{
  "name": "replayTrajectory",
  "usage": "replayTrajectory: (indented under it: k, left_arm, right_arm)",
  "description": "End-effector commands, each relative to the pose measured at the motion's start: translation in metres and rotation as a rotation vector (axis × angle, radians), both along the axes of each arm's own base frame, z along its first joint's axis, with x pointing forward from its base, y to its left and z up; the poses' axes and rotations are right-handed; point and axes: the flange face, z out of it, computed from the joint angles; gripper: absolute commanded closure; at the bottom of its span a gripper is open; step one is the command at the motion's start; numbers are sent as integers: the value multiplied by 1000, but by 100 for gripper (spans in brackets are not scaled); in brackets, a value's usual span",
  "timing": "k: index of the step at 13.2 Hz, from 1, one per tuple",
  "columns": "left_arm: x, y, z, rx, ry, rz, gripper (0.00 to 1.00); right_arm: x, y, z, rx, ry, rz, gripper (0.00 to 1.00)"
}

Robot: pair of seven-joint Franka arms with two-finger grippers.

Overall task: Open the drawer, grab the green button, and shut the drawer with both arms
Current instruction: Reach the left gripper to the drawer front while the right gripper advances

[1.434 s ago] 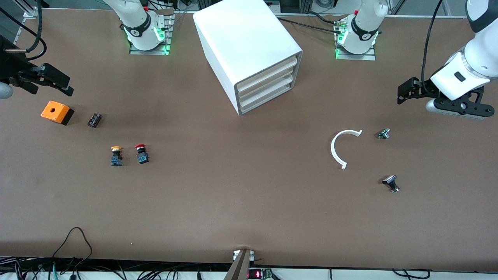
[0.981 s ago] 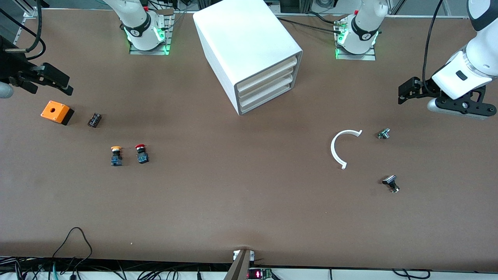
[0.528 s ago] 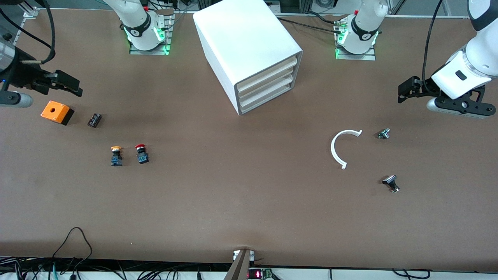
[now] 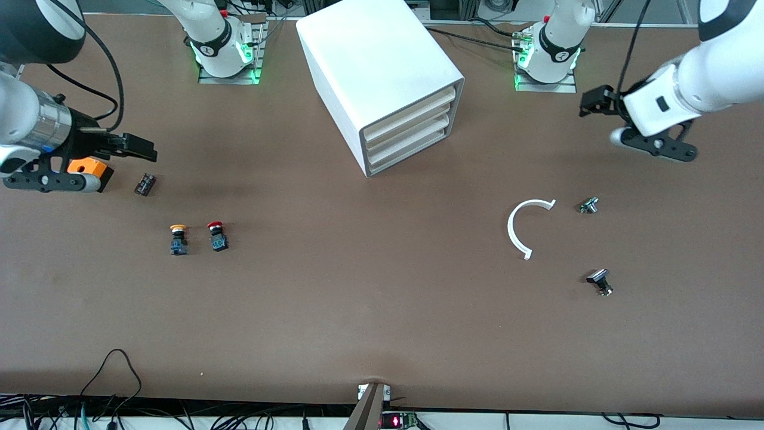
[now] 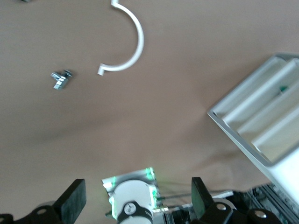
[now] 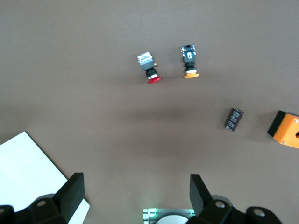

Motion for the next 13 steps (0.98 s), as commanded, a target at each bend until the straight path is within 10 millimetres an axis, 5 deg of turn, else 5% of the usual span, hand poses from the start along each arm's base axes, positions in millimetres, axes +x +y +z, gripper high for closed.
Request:
replayTrajectory:
  k: [1,7,10,13]
  left_arm:
    - [-4,-29,2,-137,90,-32,1]
    - [45,-72,-150,-747,395,-179,1]
    - [64,-72,-198,-888,303,-220,1]
    - [75,-73,-272,-1052,201,-263,10]
  right_arm:
    - [4,18,-5,14,-14,10,0]
    - [13,63,-25,31,-29,0,0]
    - [15,80,-31,32,-35,18,0]
    - [11,110,-40,28,-25,31,0]
